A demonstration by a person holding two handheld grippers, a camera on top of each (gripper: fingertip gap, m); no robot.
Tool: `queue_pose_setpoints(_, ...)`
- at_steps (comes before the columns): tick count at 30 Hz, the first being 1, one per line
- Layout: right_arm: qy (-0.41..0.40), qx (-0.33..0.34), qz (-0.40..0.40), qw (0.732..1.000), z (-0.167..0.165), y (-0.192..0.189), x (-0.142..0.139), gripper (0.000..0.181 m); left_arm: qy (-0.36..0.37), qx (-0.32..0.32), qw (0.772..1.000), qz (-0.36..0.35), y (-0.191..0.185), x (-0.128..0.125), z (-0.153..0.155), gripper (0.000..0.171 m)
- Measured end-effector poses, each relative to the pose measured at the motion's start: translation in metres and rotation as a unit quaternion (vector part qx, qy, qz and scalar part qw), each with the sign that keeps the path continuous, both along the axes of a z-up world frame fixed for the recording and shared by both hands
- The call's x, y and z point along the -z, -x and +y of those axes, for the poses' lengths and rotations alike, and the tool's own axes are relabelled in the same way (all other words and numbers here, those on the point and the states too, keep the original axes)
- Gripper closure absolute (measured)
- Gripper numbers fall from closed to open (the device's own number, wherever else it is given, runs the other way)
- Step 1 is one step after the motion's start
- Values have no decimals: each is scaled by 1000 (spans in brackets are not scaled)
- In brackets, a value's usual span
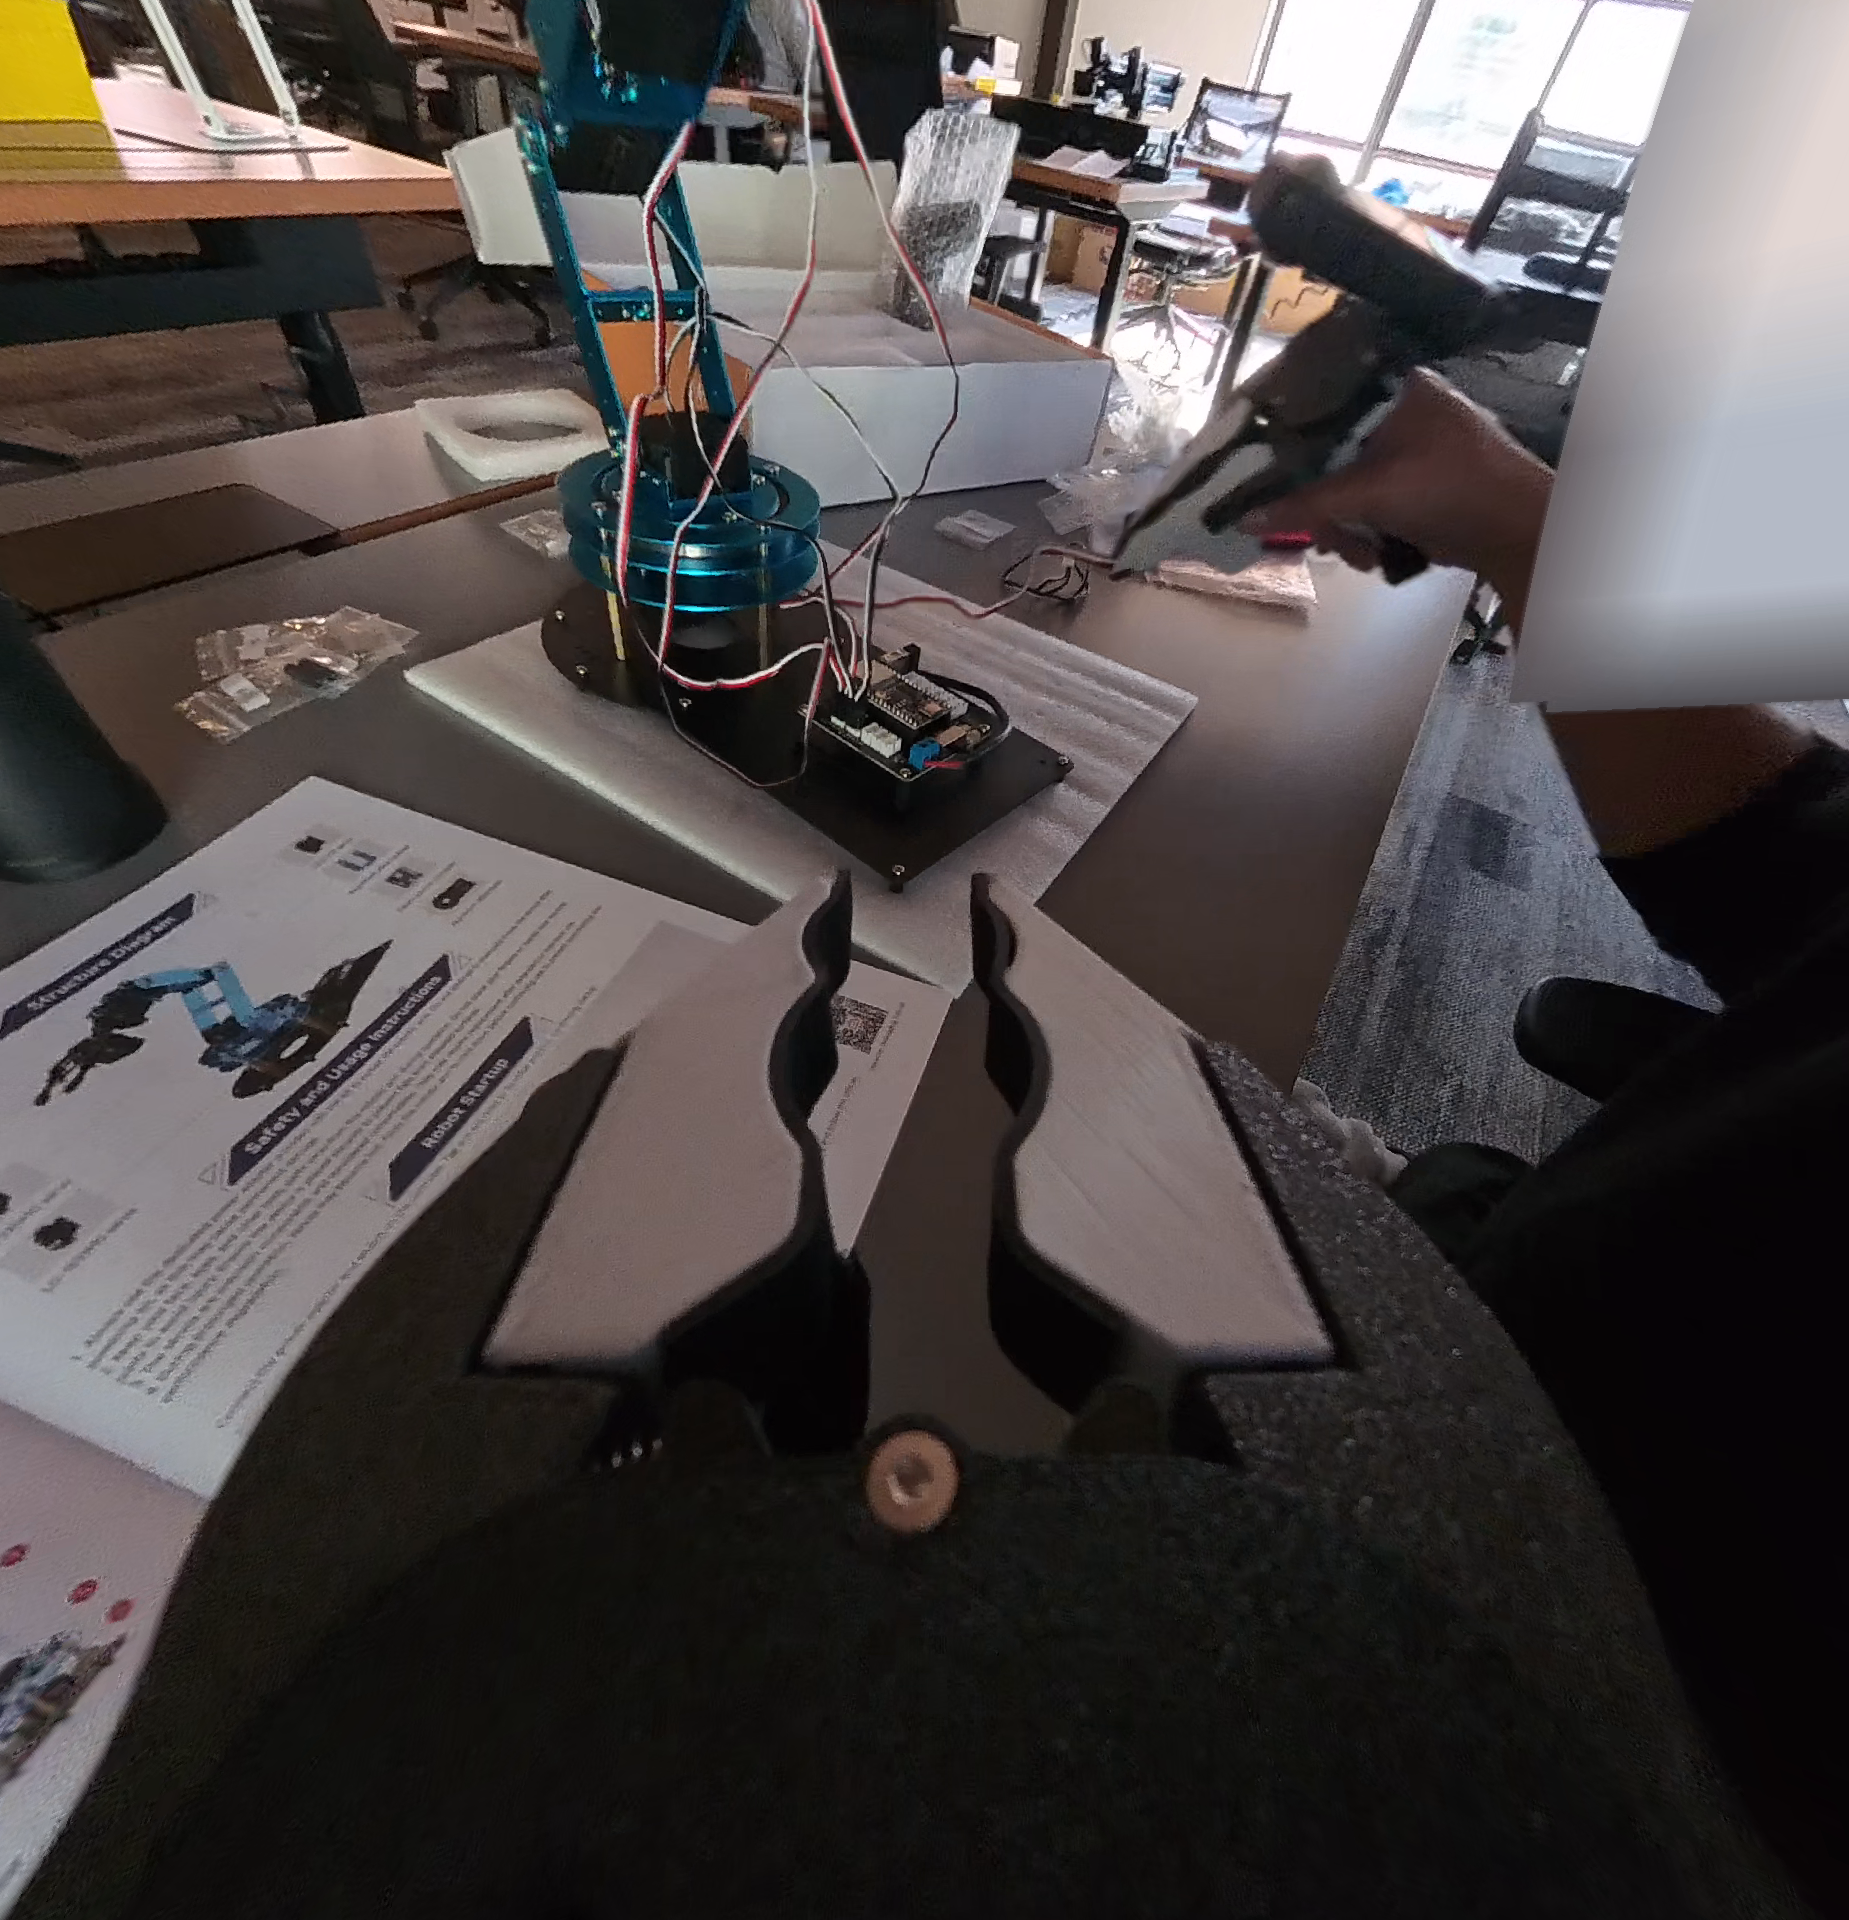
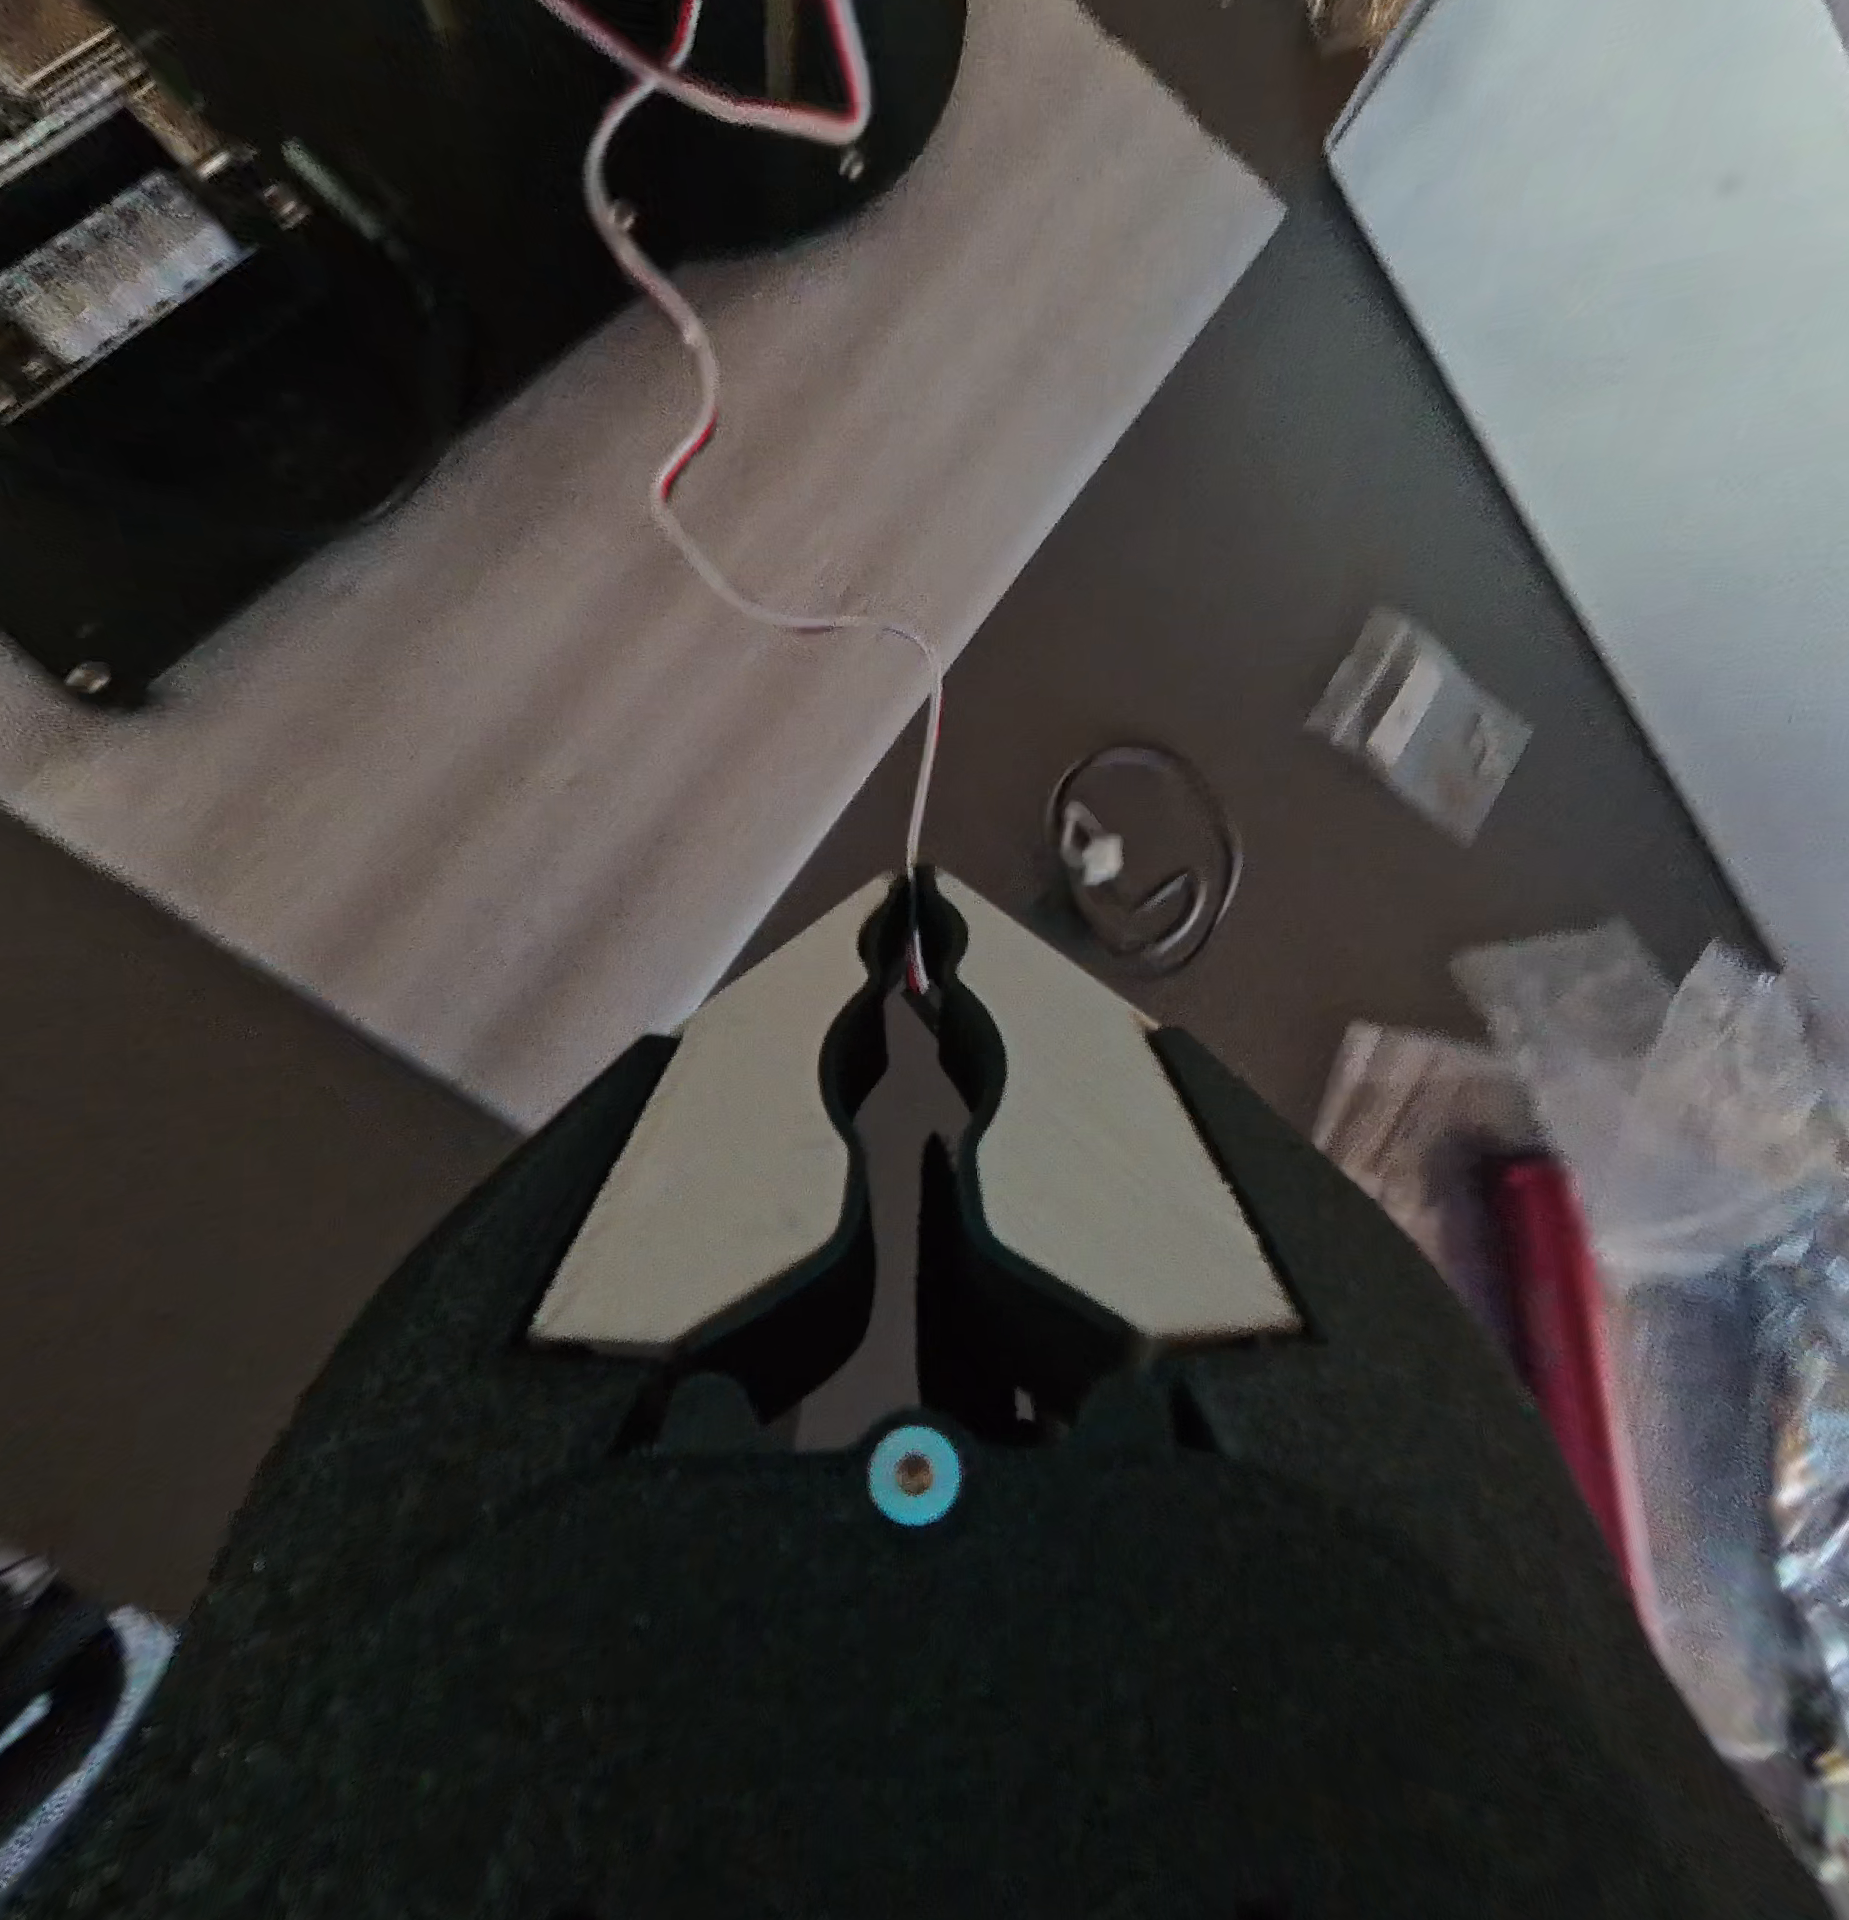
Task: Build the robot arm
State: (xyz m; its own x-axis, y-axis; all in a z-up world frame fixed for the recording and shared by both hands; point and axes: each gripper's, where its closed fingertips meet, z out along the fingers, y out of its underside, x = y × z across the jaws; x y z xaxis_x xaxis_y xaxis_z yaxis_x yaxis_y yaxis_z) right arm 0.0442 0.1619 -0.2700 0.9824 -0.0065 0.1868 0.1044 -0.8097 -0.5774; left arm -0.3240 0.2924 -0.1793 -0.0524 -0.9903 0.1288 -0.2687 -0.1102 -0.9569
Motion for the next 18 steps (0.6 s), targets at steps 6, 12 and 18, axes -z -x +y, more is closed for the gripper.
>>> queue_pose_setpoints(6,-59,25,105,992,-44,58,11,181,8,-3,1000,29,-26,14,-23,150)
queue_pose_setpoints(12,-97,-24,234,967,-39,121,22,181,29,32,998,49,-61,24,-56,149)
queue_pose_setpoints(18,-191,-106,400,890,1,176,-30,181,42,84,993,74,-107,41,-93,149)
